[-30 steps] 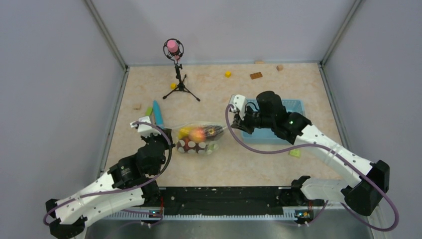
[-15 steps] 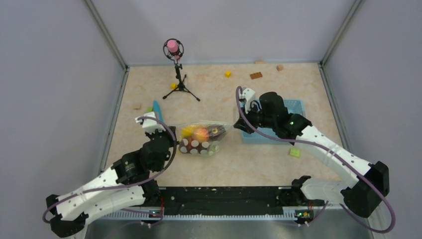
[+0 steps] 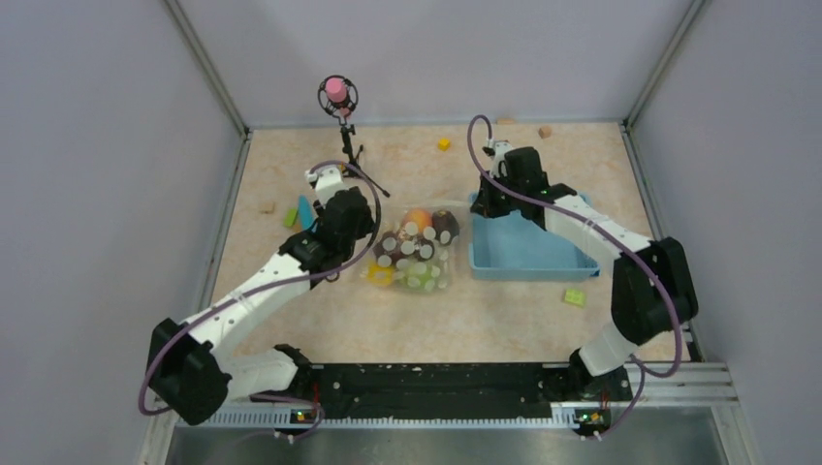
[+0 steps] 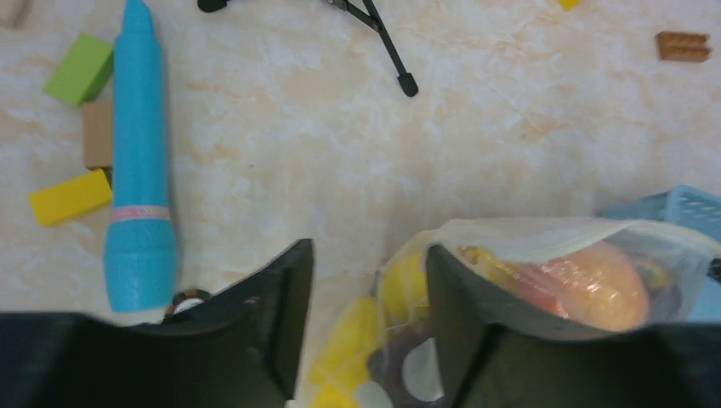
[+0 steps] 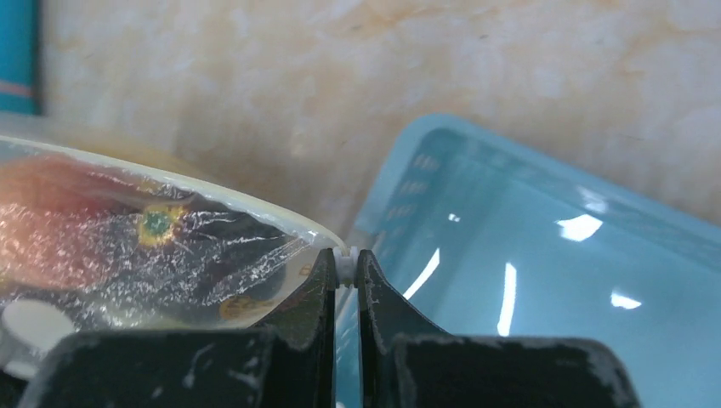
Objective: Place the food in the zip-top bag and seal the zipper
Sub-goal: Zip the zipper food storage bag at the center of the board, then place the zipper food storage bag at the center of the board, then reset both arms
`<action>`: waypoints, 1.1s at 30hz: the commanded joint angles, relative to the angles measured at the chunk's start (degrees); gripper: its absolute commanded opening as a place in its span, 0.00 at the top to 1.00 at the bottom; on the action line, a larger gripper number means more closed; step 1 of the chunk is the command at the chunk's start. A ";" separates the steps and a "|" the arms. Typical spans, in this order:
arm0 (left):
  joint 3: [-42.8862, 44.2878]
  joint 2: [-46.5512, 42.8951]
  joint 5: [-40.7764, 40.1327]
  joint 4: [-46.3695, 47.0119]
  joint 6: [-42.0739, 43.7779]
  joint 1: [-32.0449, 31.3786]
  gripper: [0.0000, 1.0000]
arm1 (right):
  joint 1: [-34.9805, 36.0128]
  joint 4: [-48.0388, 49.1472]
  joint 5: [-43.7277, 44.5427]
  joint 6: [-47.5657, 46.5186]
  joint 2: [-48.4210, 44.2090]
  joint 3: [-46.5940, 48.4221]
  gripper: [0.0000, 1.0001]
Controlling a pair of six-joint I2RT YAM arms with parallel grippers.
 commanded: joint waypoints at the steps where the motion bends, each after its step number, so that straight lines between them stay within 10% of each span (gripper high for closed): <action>1: 8.93 6.39 -1.55 -2.88 2.30 2.63 0.36 | -2.28 1.79 9.46 0.15 7.77 8.47 1.00; 7: 8.44 6.95 -1.95 -1.43 3.14 3.92 0.02 | -3.05 2.24 12.72 -0.52 17.05 17.43 1.00; 12: 5.38 2.32 -4.89 -1.40 2.41 4.86 0.02 | -3.51 2.00 14.12 -1.01 21.31 21.72 0.97; 16: 2.95 -1.88 -5.53 -1.66 1.72 5.00 0.02 | -3.47 2.54 14.17 -1.09 21.69 22.48 0.54; 25: -1.16 -9.93 -2.70 -5.50 -1.55 4.97 0.02 | -3.48 2.23 14.17 0.39 7.49 15.57 0.02; 33: -3.86 -17.36 -1.81 -14.38 -7.98 4.96 0.02 | -3.47 2.90 23.30 5.41 -20.17 -7.24 0.01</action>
